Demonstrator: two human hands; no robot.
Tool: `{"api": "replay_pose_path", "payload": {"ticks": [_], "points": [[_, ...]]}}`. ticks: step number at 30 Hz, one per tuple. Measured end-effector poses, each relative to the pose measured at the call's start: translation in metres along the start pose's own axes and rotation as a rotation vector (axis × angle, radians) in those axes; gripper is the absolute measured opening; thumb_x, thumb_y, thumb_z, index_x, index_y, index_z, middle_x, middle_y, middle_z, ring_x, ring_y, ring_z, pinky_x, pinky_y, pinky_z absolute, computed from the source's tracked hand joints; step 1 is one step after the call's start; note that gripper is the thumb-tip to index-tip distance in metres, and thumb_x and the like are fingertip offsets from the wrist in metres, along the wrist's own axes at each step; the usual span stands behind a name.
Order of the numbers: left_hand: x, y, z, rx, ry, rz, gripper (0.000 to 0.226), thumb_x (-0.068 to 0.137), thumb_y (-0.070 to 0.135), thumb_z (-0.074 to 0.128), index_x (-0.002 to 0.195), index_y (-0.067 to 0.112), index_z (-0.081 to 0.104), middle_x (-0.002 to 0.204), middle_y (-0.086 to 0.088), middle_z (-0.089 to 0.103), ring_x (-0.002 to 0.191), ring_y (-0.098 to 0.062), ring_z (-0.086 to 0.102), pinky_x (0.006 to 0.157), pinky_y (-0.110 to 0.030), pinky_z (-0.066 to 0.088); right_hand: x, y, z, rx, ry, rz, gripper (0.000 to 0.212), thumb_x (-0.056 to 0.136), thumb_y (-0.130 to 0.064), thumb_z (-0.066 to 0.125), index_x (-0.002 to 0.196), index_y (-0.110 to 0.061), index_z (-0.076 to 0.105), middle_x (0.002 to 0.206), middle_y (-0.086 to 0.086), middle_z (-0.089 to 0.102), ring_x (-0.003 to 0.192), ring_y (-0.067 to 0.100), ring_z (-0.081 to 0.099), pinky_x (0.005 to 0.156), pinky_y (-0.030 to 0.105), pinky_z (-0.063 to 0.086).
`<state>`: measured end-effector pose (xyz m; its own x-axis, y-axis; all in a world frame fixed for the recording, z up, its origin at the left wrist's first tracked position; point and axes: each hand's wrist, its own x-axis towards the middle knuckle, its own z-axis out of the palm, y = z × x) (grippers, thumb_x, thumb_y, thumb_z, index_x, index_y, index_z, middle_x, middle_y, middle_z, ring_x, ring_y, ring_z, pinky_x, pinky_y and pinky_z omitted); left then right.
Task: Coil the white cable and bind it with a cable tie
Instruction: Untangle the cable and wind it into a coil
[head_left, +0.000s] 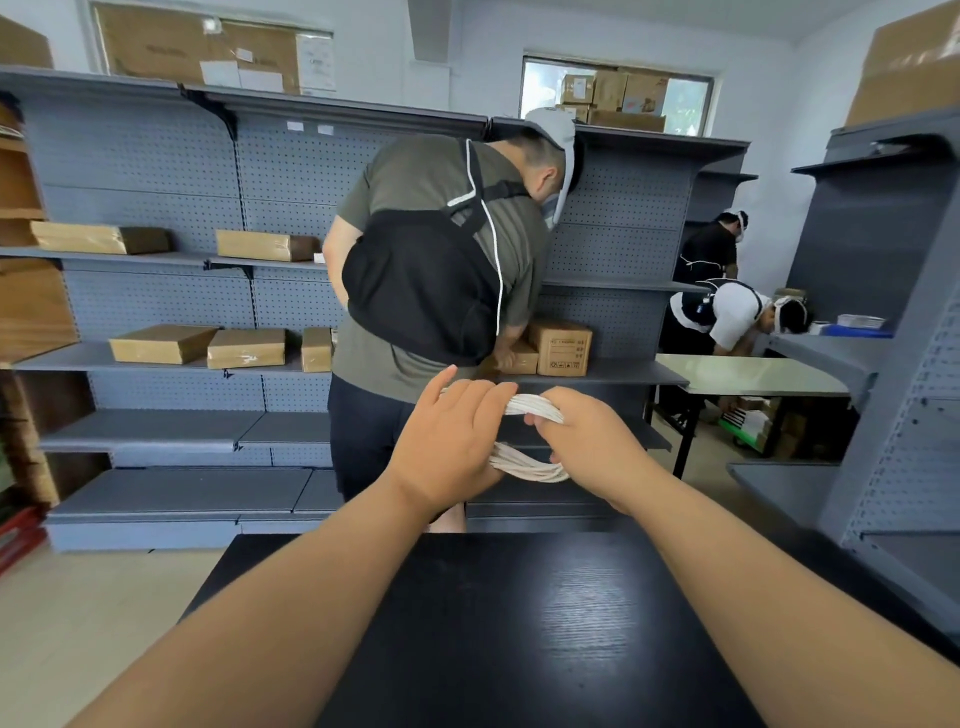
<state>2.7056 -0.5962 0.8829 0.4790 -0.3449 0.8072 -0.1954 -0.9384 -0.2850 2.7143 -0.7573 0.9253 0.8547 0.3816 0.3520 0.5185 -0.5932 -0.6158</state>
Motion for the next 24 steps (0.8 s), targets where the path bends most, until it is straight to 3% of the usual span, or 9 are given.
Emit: {"api": "replay_pose_path", "payload": {"ticks": [2,5,7,9,12,15,17,22,24], "points": [[0.003,-0.002,-0.002,-0.039,-0.034,0.018,0.047,0.061,0.027,0.076,0.101,0.006,0.062,0.084,-0.006,0.065,0.074,-0.025,0.062,0.08,-0.039,0.051,0.001,0.004,0.001,-0.055,-0.003,-0.025,0.018,0.094,-0.026,0.045,0.1,-0.017,0.06,0.087,-0.001,0.059,0.079,0.019,0.055,0.062,0.029,0.044],[0.005,-0.006,-0.007,-0.033,-0.119,0.031,0.039,0.059,0.028,0.079,0.087,0.007,0.062,0.071,-0.006,0.061,0.059,-0.026,0.056,0.053,-0.033,0.046,0.002,0.012,0.0,-0.094,-0.017,-0.09,0.024,0.087,-0.035,0.058,0.107,-0.022,0.056,0.09,-0.008,0.055,0.084,0.013,0.053,0.062,0.022,0.037],[0.007,-0.009,-0.01,0.031,-0.163,0.044,0.04,0.053,0.027,0.081,0.081,0.008,0.061,0.066,-0.005,0.058,0.055,-0.026,0.054,0.05,-0.032,0.043,0.002,0.019,0.0,-0.188,-0.059,-0.149,0.051,0.075,-0.044,0.069,0.118,-0.025,0.048,0.105,-0.008,0.053,0.099,0.011,0.052,0.074,0.02,0.041],[0.008,-0.008,-0.012,0.084,-0.211,0.075,0.039,0.049,0.024,0.08,0.079,0.009,0.061,0.063,-0.004,0.057,0.054,-0.025,0.054,0.05,-0.031,0.042,0.0,0.023,0.006,-0.337,-0.089,-0.2,0.08,0.066,-0.049,0.075,0.132,-0.024,0.036,0.124,-0.004,0.046,0.115,0.015,0.045,0.093,0.029,0.043],[0.01,0.002,-0.012,0.105,-0.291,0.111,0.034,0.056,0.022,0.077,0.083,0.01,0.059,0.068,-0.004,0.059,0.06,-0.025,0.056,0.056,-0.033,0.044,-0.002,0.029,0.019,-0.565,-0.06,-0.252,0.093,0.067,-0.047,0.076,0.14,-0.022,0.024,0.133,0.0,0.04,0.122,0.022,0.041,0.098,0.036,0.042],[0.005,0.013,-0.005,0.11,-0.387,0.111,0.021,0.079,0.021,0.057,0.097,0.012,0.053,0.089,-0.005,0.06,0.08,-0.026,0.056,0.069,-0.034,0.038,-0.004,0.038,0.03,-0.688,0.008,-0.257,0.082,0.07,-0.041,0.075,0.135,-0.017,0.031,0.128,0.002,0.045,0.117,0.024,0.046,0.093,0.034,0.043],[0.0,0.019,-0.001,0.099,-0.406,0.087,0.015,0.084,0.018,0.049,0.098,0.013,0.051,0.092,-0.004,0.059,0.083,-0.025,0.054,0.07,-0.032,0.033,-0.007,0.045,0.036,-0.669,0.017,-0.236,0.064,0.074,-0.035,0.073,0.124,-0.017,0.039,0.118,0.001,0.049,0.108,0.023,0.051,0.084,0.033,0.045],[-0.016,0.031,0.008,0.071,-0.386,0.029,0.01,0.078,0.016,0.057,0.085,0.017,0.052,0.077,0.0,0.059,0.067,-0.021,0.054,0.06,-0.03,0.032,-0.017,0.062,0.047,-0.63,0.031,-0.194,0.037,0.08,-0.023,0.065,0.109,-0.017,0.044,0.107,0.002,0.05,0.098,0.023,0.051,0.068,0.032,0.041],[-0.021,0.038,0.014,0.089,-0.412,0.035,0.021,0.064,0.018,0.07,0.074,0.018,0.052,0.064,0.002,0.056,0.055,-0.019,0.052,0.052,-0.028,0.034,-0.022,0.069,0.049,-0.671,0.036,-0.188,0.032,0.082,-0.018,0.063,0.107,-0.017,0.044,0.106,0.001,0.051,0.097,0.022,0.051,0.064,0.03,0.037]]}}
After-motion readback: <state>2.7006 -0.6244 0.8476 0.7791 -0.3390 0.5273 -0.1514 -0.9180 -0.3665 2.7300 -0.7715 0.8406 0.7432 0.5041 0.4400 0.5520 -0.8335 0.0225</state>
